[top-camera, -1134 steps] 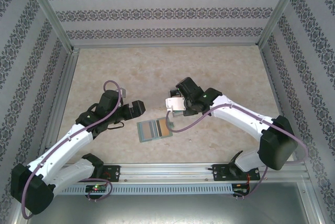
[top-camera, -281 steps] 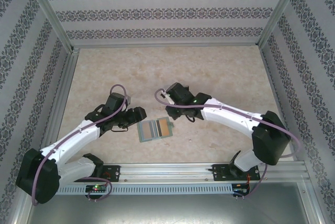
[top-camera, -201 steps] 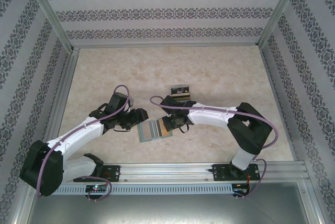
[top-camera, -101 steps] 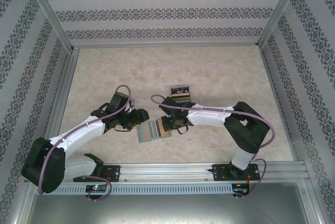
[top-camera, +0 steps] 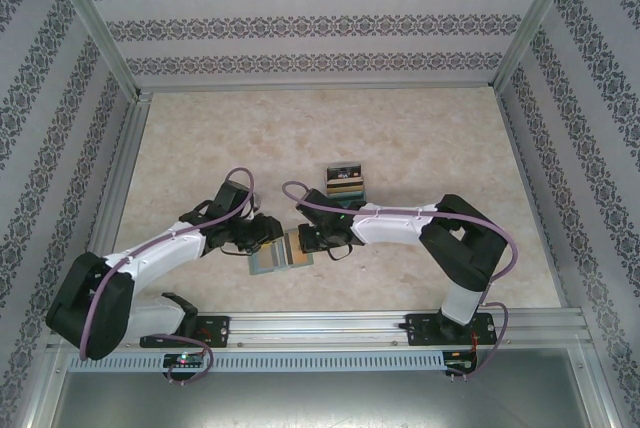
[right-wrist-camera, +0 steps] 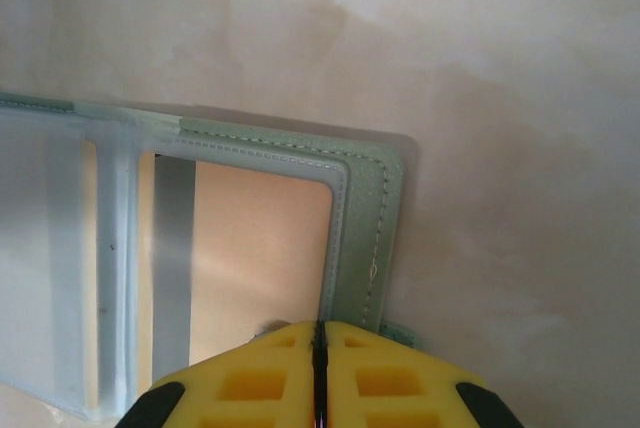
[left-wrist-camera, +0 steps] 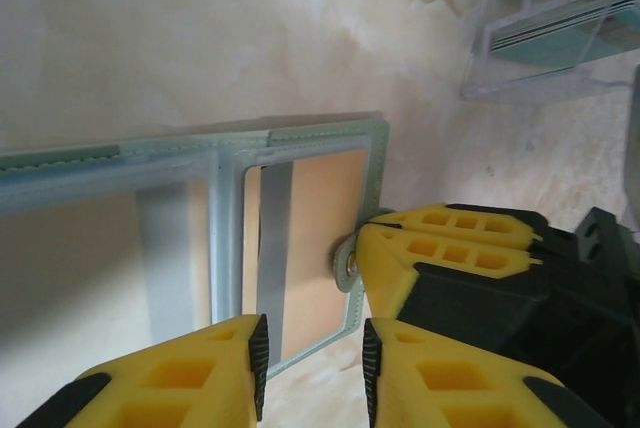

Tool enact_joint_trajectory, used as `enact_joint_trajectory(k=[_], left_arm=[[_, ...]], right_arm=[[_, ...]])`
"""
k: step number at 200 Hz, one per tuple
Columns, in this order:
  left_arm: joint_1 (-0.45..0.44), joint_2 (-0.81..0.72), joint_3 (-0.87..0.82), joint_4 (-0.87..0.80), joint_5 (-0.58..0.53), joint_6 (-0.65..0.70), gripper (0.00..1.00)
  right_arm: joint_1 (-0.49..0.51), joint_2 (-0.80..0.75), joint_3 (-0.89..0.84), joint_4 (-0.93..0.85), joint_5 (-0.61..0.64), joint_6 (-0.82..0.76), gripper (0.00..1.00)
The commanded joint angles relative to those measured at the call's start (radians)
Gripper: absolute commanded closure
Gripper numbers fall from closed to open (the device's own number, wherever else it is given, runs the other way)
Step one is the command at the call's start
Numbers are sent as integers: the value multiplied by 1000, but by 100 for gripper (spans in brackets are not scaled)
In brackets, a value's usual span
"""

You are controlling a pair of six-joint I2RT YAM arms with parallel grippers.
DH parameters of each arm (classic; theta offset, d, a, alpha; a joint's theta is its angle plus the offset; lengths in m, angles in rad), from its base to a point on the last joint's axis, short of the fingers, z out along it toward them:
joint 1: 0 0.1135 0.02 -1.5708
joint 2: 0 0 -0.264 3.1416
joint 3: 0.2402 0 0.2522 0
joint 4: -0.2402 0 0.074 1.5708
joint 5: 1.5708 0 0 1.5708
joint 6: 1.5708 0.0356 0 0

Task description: Take the credit cards out of the card holder

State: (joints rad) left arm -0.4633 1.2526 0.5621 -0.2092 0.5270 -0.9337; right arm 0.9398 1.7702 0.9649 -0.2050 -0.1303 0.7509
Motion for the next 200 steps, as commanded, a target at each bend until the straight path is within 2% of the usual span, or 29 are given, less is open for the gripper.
enact_joint_trajectory(k=[1, 91, 200], left_arm=[[-13, 15, -27, 51, 32, -24, 67], [-32, 107, -47, 136, 65, -27, 70], [-82, 200, 30, -4, -7, 31, 72]], right_arm=[[18, 48, -10, -49, -24, 24, 88], [37, 48, -15, -47, -11, 30, 88], [42, 46, -10, -51, -6, 30, 87]])
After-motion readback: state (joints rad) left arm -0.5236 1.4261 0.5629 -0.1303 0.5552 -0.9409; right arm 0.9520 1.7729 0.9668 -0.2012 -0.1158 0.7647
